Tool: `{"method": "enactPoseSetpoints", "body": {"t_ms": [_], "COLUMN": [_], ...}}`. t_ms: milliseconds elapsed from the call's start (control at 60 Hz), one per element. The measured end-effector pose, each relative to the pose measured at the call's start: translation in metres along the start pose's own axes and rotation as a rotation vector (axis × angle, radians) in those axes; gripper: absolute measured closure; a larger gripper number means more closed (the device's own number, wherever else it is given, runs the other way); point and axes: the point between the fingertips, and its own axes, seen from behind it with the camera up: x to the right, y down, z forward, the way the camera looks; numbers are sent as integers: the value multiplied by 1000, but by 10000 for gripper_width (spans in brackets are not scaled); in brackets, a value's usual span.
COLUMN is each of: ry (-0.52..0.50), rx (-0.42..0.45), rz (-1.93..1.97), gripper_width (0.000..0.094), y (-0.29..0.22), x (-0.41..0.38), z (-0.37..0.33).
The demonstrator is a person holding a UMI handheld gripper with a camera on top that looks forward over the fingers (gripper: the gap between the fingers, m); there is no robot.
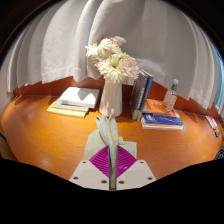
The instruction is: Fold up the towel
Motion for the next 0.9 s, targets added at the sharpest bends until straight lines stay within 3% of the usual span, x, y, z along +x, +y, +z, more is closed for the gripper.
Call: {"method": "enactPoseSetpoints", "body": {"t_ms": [50,133,317,617,900], "ry": [11,36,49,-15,11], "rx": [-39,-84,-86,37,139], "rz": [0,-5,52,84,84], "gripper_width": [774,460,302,238,225], "y": [17,39,58,-5,-28], "x": [26,59,88,49,18], "z": [8,11,7,-67,-157]}}
